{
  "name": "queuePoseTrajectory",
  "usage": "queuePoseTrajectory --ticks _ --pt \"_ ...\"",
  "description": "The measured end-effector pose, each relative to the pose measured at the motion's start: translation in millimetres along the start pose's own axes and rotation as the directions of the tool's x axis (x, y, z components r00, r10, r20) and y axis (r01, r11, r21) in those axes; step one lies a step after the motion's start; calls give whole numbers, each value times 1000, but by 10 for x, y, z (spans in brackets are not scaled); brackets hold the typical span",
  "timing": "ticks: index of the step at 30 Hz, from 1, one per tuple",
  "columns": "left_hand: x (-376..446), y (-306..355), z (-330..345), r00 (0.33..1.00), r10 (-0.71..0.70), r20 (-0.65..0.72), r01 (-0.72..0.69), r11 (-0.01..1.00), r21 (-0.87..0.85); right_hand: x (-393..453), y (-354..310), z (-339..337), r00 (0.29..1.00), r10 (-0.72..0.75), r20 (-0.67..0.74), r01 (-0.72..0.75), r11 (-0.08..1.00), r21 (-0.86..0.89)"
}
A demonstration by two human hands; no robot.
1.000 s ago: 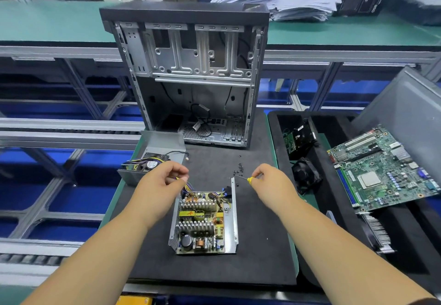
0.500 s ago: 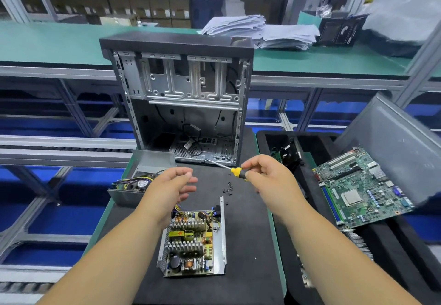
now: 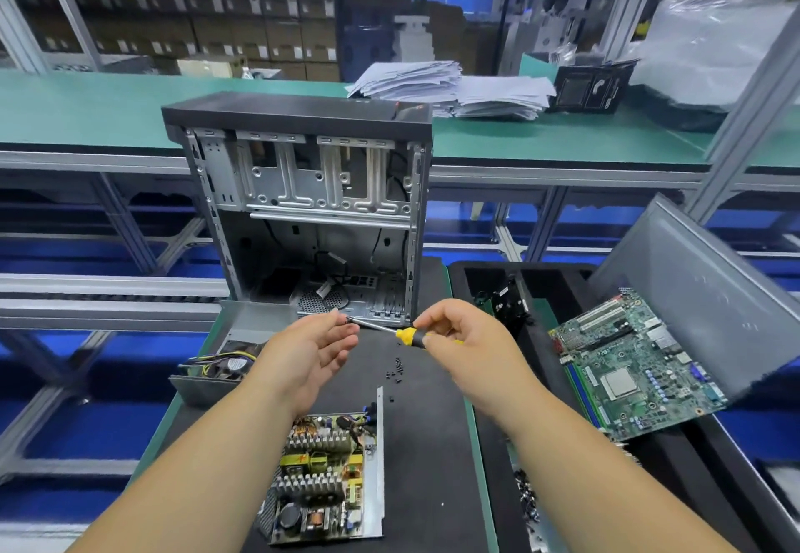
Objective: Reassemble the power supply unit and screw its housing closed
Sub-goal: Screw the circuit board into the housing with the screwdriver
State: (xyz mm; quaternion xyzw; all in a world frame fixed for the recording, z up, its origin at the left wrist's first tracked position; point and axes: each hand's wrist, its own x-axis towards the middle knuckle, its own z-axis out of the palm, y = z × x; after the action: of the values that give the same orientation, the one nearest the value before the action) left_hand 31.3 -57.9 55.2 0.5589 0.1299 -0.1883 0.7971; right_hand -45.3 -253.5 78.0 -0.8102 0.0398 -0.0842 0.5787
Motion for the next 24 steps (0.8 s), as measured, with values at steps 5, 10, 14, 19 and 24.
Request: queuePoseTrajectory --ticks 5,10,14,19,24 --pt "-1 10 151 1000 2 5 -2 1000 2 64 30 -131 1000 -5 -1 5 1000 -12" --pt "-7 -13 266 1000 28 9 -28 1000 -9 108 57 -251 1000 -9 25 9 1000 -13" --pt "-20 -21 341 999 34 -3 -34 999 -36 144 60 -331 999 -27 40 28 1000 -7" --pt "-46 -69 429 997 56 -59 -59 997 -46 132 108 -438 997 -16 73 17 1000 -6" --pt "-110 -159 484 994 98 -51 -99 995 -2 118 136 -560 999 3 45 -4 1000 26"
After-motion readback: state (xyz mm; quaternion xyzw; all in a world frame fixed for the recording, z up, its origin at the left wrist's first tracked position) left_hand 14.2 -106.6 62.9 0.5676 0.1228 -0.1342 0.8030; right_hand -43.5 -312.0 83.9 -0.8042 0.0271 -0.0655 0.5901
